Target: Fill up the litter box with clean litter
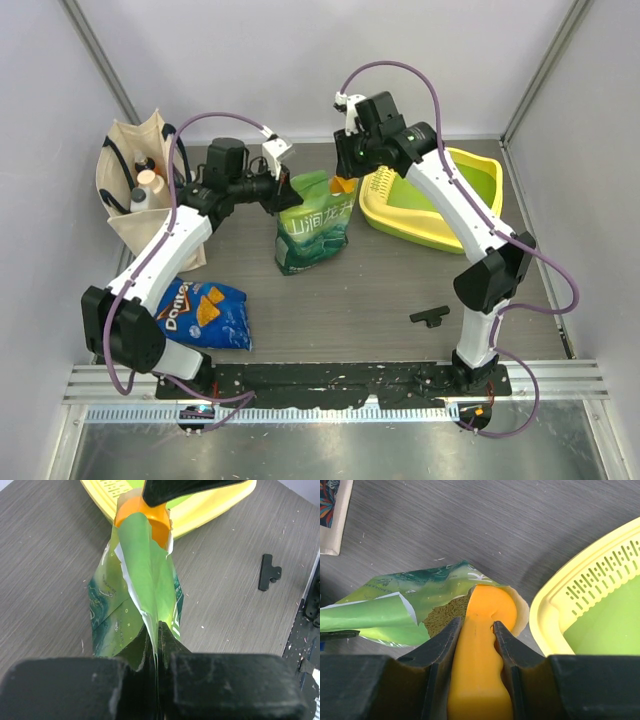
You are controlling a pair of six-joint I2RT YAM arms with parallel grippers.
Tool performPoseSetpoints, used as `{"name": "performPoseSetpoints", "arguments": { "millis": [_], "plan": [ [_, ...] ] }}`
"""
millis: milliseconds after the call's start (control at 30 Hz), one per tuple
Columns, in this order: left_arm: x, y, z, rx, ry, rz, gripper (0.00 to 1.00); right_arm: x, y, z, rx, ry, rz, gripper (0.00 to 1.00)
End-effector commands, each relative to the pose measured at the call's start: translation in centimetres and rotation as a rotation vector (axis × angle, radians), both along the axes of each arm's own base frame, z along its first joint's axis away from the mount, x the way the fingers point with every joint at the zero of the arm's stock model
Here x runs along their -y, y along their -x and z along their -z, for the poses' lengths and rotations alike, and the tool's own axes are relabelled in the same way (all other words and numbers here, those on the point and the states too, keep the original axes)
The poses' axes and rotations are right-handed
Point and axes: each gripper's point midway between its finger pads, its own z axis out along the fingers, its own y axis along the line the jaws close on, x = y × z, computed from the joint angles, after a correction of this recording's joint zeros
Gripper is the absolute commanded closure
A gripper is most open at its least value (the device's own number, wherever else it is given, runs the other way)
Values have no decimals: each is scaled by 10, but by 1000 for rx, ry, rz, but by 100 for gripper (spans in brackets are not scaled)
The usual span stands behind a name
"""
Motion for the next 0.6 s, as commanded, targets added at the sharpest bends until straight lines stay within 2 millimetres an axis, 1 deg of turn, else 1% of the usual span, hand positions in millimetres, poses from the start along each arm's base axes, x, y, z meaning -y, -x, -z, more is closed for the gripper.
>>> {"name": "performPoseSetpoints", "arguments": {
  "millis": [0, 33, 67, 133, 167, 233, 267, 333, 433, 500, 567],
  "plan": [
    [10, -4, -53, 183, 122, 6, 100, -1, -2, 15, 10, 55, 36, 99],
    [10, -4, -53, 189, 121, 7, 100, -3, 0, 23, -4, 71, 24, 99],
    [10, -3, -50, 192, 118, 7, 100, -9, 5, 30, -30, 61, -15, 99],
    [9, -3, -51, 219, 113, 13, 100, -14, 12, 41, -68, 59, -56, 99],
    [7, -3, -49, 237, 103, 18, 100, -14, 16, 52, -94, 68, -74, 99],
    [6, -3, -49, 258, 96, 23, 100, -16, 22, 60, -124, 67, -102, 99],
    [6, -3, -50, 278, 88, 30, 100, -14, 26, 70, -148, 77, -112, 99],
    [6, -3, -50, 285, 85, 36, 100, -16, 31, 79, -171, 83, -133, 99],
    [8, -4, -56, 301, 94, 38, 100, -14, 40, 105, -227, 102, -157, 99],
    [8, -5, -58, 309, 101, 34, 100, -17, 44, 116, -259, 105, -204, 99],
    [8, -7, -58, 312, 101, 32, 100, -26, 54, 120, -306, 65, -253, 99]
  ]
}}
